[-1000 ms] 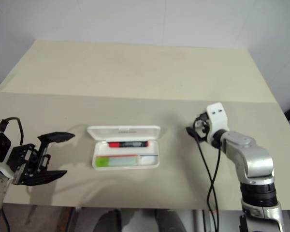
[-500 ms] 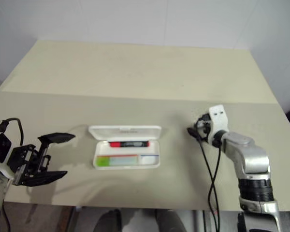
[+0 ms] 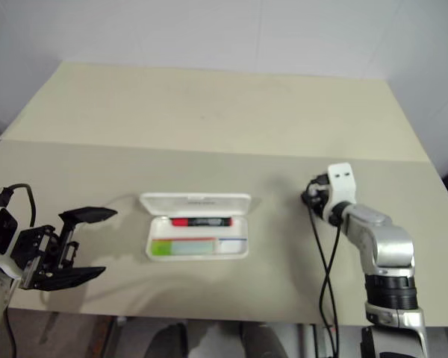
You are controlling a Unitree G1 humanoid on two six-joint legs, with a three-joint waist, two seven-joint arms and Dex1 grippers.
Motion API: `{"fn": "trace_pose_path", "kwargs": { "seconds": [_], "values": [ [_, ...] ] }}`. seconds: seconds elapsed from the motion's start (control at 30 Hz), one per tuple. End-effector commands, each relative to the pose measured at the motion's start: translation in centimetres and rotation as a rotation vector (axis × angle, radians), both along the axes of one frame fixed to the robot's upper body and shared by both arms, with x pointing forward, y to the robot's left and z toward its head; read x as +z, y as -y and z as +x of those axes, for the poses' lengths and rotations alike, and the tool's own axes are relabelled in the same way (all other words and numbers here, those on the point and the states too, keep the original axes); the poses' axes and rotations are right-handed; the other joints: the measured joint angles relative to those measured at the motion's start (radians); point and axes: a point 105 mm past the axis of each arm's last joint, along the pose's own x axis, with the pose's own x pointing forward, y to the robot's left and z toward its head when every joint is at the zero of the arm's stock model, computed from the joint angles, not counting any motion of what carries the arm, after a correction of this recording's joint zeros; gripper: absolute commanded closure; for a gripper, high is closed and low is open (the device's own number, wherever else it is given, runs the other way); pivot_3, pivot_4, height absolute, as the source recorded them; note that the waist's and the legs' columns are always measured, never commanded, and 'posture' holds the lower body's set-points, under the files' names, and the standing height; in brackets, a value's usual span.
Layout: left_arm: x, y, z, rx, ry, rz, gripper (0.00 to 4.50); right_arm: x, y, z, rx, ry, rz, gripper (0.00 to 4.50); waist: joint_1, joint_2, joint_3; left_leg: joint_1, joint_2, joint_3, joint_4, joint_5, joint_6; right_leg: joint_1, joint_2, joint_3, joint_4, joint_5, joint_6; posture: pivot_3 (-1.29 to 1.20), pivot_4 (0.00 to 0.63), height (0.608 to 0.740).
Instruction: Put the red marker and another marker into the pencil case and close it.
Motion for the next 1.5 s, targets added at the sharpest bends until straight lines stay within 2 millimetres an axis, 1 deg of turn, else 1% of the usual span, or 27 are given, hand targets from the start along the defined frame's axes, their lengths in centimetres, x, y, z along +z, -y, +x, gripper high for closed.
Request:
{"fn": "trace_pose_path", "kwargs": {
  "seconds": [0.03,0.17,0.23,0.3,0.33,0.37,0.47,0.5,0.57,0.67,0.8,0.9,1.0,1.13,1.2,1.27,1.37,1.5],
  "values": [
    [0.5,-0.1,-0.3,0.003,0.03,0.009,0.0,1.1,-0.1,-0.3,0.053,0.019,-0.018,2.85,0.0,0.0,0.0,0.0,0.0,0.0,0.0,0.0,0.0,0.0,0.0,0.0,0.0,0.0,0.0,0.0,0.15,0.74],
    [0.4,0.0,-0.1,-0.002,0.028,0.005,0.0,3.7,-1.5,-0.8,0.161,0.078,-0.009,2.85,0.001,0.002,0.001,-0.001,0.0,0.001,-0.001,0.0,0.0,-0.001,0.0,0.0,-0.001,0.0,0.0,0.0,0.15,0.74],
    [0.3,0.1,-0.1,-0.01,0.027,0.001,0.0,5.3,-3.1,-1.9,0.26,0.1,0.013,2.85,0.0,0.003,0.002,-0.001,0.0,0.001,-0.001,0.0,0.0,-0.002,0.0,0.001,-0.001,0.0,0.0,0.0,0.15,0.74],
    [0.2,0.2,0.1,-0.02,0.024,-0.005,0.0,6.5,-5.1,-3.6,0.359,0.097,0.064,2.85,-0.001,0.003,0.002,-0.001,0.0,0.001,-0.001,0.0,0.0,-0.002,0.0,0.001,0.0,0.0,0.0,0.0,0.15,0.74],
    [0.2,0.3,0.1,-0.024,0.023,-0.006,0.0,6.7,-5.7,-4.3,0.39,0.09,0.078,2.85,0.0,0.003,0.002,-0.001,0.001,0.001,-0.001,0.0,0.0,-0.002,0.001,0.001,0.0,0.0,0.0,0.0,0.15,0.74],
    [0.1,0.4,0.2,-0.028,0.02,-0.009,0.0,6.9,-6.6,-5.3,0.442,0.08,0.089,2.85,0.001,0.003,0.002,-0.001,0.001,0.001,-0.001,0.0,0.0,-0.002,0.001,0.001,0.0,0.0,0.0,0.0,0.15,0.74],
    [0.0,0.6,0.4,-0.048,0.013,-0.014,0.0,7.0,-9.5,-9.1,0.628,0.035,0.112,2.85,0.003,0.003,0.002,-0.002,0.001,0.001,-0.001,0.0,0.0,-0.002,0.0,0.0,-0.001,0.0,0.0,0.0,0.15,0.74],
    [-0.1,0.8,0.5,-0.055,0.011,-0.015,0.0,7.1,-10.2,-10.1,0.674,0.022,0.124,2.85,0.004,0.003,0.002,-0.002,0.001,0.001,-0.001,0.0,0.0,-0.002,0.0,0.0,-0.001,0.0,0.0,0.0,0.15,0.74],
    [-0.1,0.9,0.7,-0.068,0.008,-0.017,0.0,7.0,-11.0,-11.6,0.73,0.006,0.114,2.85,0.004,0.003,0.002,-0.002,0.001,0.0,-0.001,0.0,0.0,-0.002,0.0,0.0,-0.001,0.0,0.0,0.0,0.15,0.74],
    [-0.1,1.0,0.9,-0.085,0.002,-0.017,0.0,6.8,-11.6,-12.9,0.76,-0.014,0.083,2.85,0.004,0.003,0.002,-0.003,0.0,0.0,0.0,0.0,0.0,-0.002,-0.001,0.0,-0.001,0.0,0.0,0.0,0.15,0.74],
    [-0.1,0.9,1.0,-0.119,-0.002,-0.016,0.0,6.0,-11.6,-13.1,0.72,-0.049,0.029,2.85,0.003,0.003,0.002,-0.002,0.0,0.0,0.0,0.0,0.0,-0.002,0.0,0.0,-0.001,0.0,0.0,0.0,0.15,0.74],
    [0.0,0.8,0.5,-0.154,-0.005,-0.02,0.0,5.4,-12.0,-13.2,0.716,-0.079,0.02,2.85,0.0,0.003,0.002,-0.003,0.0,0.001,-0.001,0.0,0.0,-0.002,-0.001,0.001,-0.002,0.0,0.0,0.0,0.15,0.74],
    [0.1,0.6,0.0,-0.178,-0.013,-0.014,0.0,4.6,-12.7,-13.5,0.732,-0.123,0.038,2.85,0.0,0.003,0.002,-0.003,0.001,0.001,-0.002,0.0,0.0,-0.003,0.0,0.0,-0.002,0.0,-0.001,0.0,0.15,0.74],
    [-0.1,-0.3,-0.6,-0.175,-0.028,0.028,0.0,3.4,-13.4,-13.2,0.683,-0.178,0.055,2.85,-0.004,0.002,0.001,-0.003,0.001,0.001,-0.003,0.0,0.0,-0.003,0.0,0.001,-0.003,-0.001,-0.001,0.0,0.15,0.74],
    [-0.1,-0.6,-0.8,-0.163,-0.032,0.046,0.0,3.2,-13.9,-13.1,0.671,-0.198,0.063,2.85,-0.004,0.002,0.001,-0.003,0.001,0.001,-0.004,0.0,0.0,-0.004,-0.001,0.001,-0.003,-0.001,-0.002,0.0,0.15,0.74],
    [0.0,-0.7,-0.9,-0.152,-0.032,0.05,0.0,3.5,-14.2,-13.2,0.658,-0.219,0.079,2.85,-0.004,0.002,0.001,-0.003,0.001,0.002,-0.004,0.0,0.0,-0.004,-0.001,0.001,-0.003,-0.001,-0.002,0.0,0.15,0.74],
    [0.1,-1.0,-1.1,-0.138,-0.034,0.058,0.0,3.6,-14.7,-13.3,0.602,-0.297,0.101,2.85,-0.008,0.002,0.001,-0.003,0.001,0.002,-0.003,-0.001,0.002,-0.003,-0.002,0.001,-0.004,-0.001,-0.002,0.0,0.15,0.74],
    [0.3,-1.1,-1.4,-0.123,-0.036,0.066,0.0,3.2,-15.3,-12.8,0.534,-0.345,0.076,2.85,-0.018,0.002,0.001,-0.003,0.002,0.002,-0.003,-0.001,0.003,-0.003,-0.001,0.002,-0.005,-0.001,-0.002,0.0,0.15,0.74]
  ]
}}
